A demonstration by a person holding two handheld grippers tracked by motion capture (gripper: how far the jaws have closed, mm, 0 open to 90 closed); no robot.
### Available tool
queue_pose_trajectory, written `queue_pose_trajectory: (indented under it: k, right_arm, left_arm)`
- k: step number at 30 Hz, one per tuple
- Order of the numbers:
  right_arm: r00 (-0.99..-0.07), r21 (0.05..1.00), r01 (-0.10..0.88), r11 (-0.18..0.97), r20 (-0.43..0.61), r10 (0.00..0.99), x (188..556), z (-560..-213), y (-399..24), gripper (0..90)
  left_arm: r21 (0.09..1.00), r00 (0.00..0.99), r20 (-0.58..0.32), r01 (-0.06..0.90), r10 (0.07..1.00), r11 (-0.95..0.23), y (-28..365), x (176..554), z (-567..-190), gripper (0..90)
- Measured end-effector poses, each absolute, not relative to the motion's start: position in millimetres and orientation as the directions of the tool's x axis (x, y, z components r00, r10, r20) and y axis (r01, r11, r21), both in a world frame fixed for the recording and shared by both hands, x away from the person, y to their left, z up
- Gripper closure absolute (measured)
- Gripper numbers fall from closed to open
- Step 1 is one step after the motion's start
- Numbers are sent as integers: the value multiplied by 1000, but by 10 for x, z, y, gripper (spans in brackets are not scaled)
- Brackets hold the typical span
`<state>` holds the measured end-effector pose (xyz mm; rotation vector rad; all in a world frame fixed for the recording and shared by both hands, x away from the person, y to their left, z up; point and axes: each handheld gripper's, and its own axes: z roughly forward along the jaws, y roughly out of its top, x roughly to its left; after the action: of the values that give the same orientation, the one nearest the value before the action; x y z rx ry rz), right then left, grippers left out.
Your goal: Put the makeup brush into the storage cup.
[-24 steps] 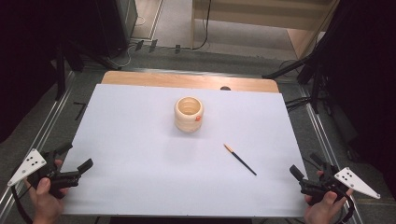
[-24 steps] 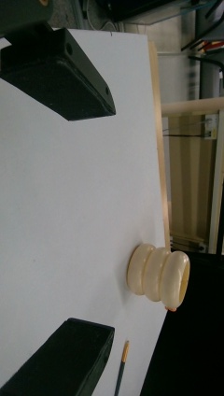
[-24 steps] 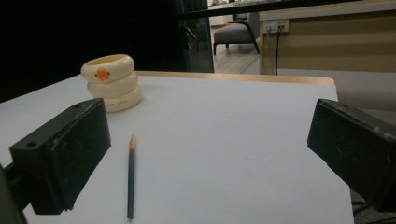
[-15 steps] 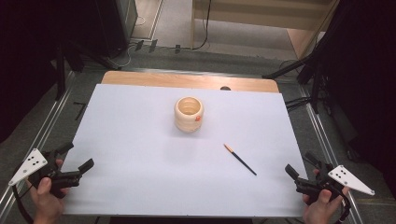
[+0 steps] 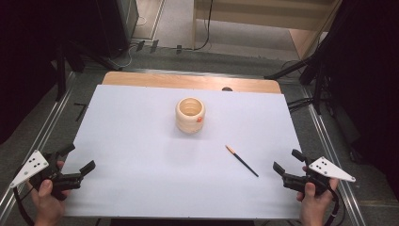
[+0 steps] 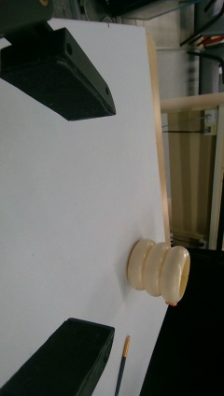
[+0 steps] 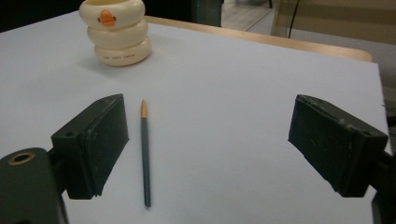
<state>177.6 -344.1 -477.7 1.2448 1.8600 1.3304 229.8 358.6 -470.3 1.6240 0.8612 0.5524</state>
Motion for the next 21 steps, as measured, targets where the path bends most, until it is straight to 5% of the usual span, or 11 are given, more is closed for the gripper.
queue_pose_trajectory:
  k: [21]
  right_arm:
    - [-545, 834, 490, 254, 67, 836, 2079, -4780, -3121, 147]
  left_arm:
    - [968, 619, -106, 242, 778, -60, 3607, 2288, -4701, 0]
